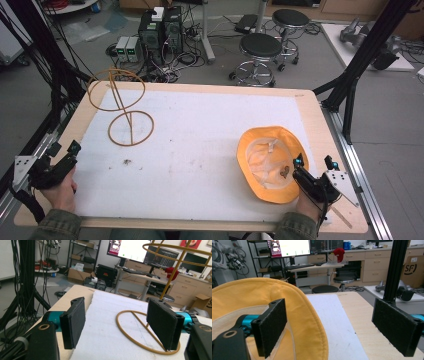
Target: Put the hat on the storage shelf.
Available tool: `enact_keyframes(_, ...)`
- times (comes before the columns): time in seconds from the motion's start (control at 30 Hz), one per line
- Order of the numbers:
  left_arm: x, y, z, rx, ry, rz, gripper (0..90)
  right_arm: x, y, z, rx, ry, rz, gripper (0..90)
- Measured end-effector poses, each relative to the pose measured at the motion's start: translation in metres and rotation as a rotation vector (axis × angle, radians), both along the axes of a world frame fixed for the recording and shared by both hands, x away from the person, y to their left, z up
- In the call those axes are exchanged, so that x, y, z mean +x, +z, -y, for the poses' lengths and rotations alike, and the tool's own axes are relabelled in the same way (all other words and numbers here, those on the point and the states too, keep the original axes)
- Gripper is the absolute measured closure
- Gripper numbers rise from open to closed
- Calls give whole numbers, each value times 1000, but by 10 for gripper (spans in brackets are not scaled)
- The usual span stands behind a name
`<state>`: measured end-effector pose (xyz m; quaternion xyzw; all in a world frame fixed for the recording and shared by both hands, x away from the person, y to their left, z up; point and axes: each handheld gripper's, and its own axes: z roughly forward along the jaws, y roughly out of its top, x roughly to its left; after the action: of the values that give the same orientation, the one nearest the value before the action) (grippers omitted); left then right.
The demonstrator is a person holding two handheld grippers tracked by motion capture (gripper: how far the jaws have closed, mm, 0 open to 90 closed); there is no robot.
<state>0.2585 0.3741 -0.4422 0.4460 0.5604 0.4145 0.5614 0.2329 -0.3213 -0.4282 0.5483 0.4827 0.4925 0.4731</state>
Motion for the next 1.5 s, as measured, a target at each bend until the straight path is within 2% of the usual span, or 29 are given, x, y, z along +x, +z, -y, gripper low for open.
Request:
enact_keyframes(0.4, 0, 0, 0, -5, -9, -1, 318, 0, 5, -1, 2, 9, 4, 115)
enact_keyframes(0.7, 1, -1, -1, -13, -13, -2, 318, 3, 17, -1, -4, 32, -13, 115)
enact_keyframes(0.73, 1, -1, -1, -14, -13, -2, 318, 4, 18, 0, -15, 41, -32, 115)
enact_keyframes(0.8, 1, -1, -1, -17, -12, -2, 318, 4, 18, 1, -18, 45, -39, 115)
enact_keyframes(0.83, 1, -1, -1, -18, -11, -1, 318, 6, 19, 2, -26, 49, -73, 115)
enact_keyframes(0.9, 1, 0, -1, -16, -11, -1, 318, 8, 19, 3, -35, 52, -86, 115)
enact_keyframes(0.97, 1, 0, -1, -14, -11, 0, 318, 13, 20, 5, -43, 68, -131, 112)
enact_keyframes(1.03, 1, 0, 0, -13, -12, -2, 318, 14, 20, 6, -46, 74, -136, 113)
enact_keyframes(1.1, 1, -1, 0, -13, -13, -3, 318, 18, 22, 8, -46, 92, -176, 112)
enact_keyframes(1.17, 1, -1, 0, -13, -13, -3, 318, 19, 21, 8, -48, 96, -183, 112)
enact_keyframes(1.2, 1, -1, 0, -13, -14, -3, 318, 21, 21, 10, -23, 114, -197, 105)
enact_keyframes(1.23, 1, -1, 0, -13, -14, -2, 318, 21, 21, 10, -23, 114, -197, 105)
enact_keyframes(1.27, 1, -1, 1, -12, -15, -3, 318, 24, 20, 13, 27, 149, -216, 105)
enact_keyframes(1.3, 1, -1, 1, -12, -16, -3, 318, 25, 20, 13, 34, 159, -223, 105)
enact_keyframes(1.43, 2, -1, 2, -12, -21, -3, 318, 30, 18, 12, 19, 171, -255, 105)
enact_keyframes(1.5, 2, -1, 2, -11, -22, -3, 318, 34, 16, 11, 5, 178, -289, 104)
